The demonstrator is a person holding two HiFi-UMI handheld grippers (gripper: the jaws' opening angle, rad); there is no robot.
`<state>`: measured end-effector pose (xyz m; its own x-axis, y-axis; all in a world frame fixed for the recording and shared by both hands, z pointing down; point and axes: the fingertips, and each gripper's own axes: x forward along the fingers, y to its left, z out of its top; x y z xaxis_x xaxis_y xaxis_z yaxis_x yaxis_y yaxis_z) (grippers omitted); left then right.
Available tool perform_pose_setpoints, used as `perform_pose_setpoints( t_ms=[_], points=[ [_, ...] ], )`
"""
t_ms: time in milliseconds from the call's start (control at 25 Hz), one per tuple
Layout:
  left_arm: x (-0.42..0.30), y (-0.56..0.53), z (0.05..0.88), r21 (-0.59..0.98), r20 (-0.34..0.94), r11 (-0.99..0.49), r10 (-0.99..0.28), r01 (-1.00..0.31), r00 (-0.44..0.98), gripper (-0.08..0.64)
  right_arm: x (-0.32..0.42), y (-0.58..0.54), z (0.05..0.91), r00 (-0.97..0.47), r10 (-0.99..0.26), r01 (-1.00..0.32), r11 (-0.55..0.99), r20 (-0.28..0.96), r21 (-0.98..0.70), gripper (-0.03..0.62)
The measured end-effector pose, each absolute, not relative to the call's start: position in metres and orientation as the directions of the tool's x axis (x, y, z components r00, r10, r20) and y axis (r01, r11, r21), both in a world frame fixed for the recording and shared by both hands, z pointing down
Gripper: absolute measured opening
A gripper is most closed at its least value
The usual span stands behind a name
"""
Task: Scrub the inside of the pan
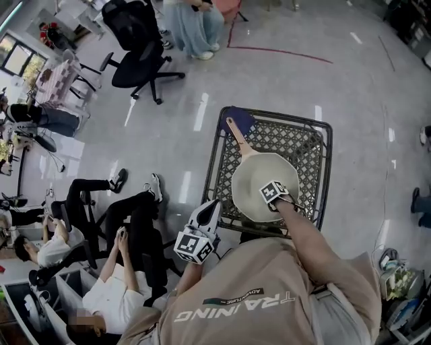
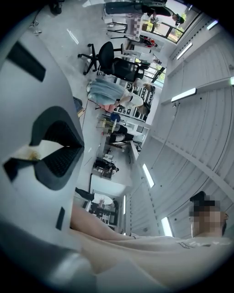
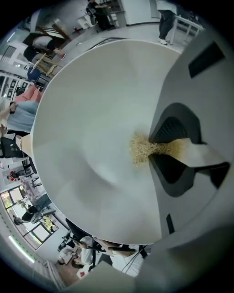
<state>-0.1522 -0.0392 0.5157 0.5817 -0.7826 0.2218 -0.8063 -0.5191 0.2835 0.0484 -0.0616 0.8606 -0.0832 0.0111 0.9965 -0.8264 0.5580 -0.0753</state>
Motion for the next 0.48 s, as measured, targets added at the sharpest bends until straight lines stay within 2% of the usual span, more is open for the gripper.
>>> perform_pose_setpoints(
  t_ms=[160,360,480],
  points=[
    [-0.154,-0.047,0.514,0.275,0.206,-0.523,-0.787,-0.807,0.581,0.018,0.059,-0.067,0.858,-0.050,-0.007,-0.806,0.591,0.999,-0.036,0.089],
    [-0.155,-0.037,0.511,0.258,0.224,-0.549,-0.767,-0.795,0.602,0.018,0.054,-0.064,0.843,-0.107,-0.024,-0.809,0.583,0.994,-0.073,0.089],
    [-0.146,-0.041,0.514,0.259,0.215,-0.562,-0.759,-0.785,0.614,0.017,0.065,-0.066,0.825,-0.172,-0.043,-0.841,0.526,0.984,-0.124,0.089]
  ],
)
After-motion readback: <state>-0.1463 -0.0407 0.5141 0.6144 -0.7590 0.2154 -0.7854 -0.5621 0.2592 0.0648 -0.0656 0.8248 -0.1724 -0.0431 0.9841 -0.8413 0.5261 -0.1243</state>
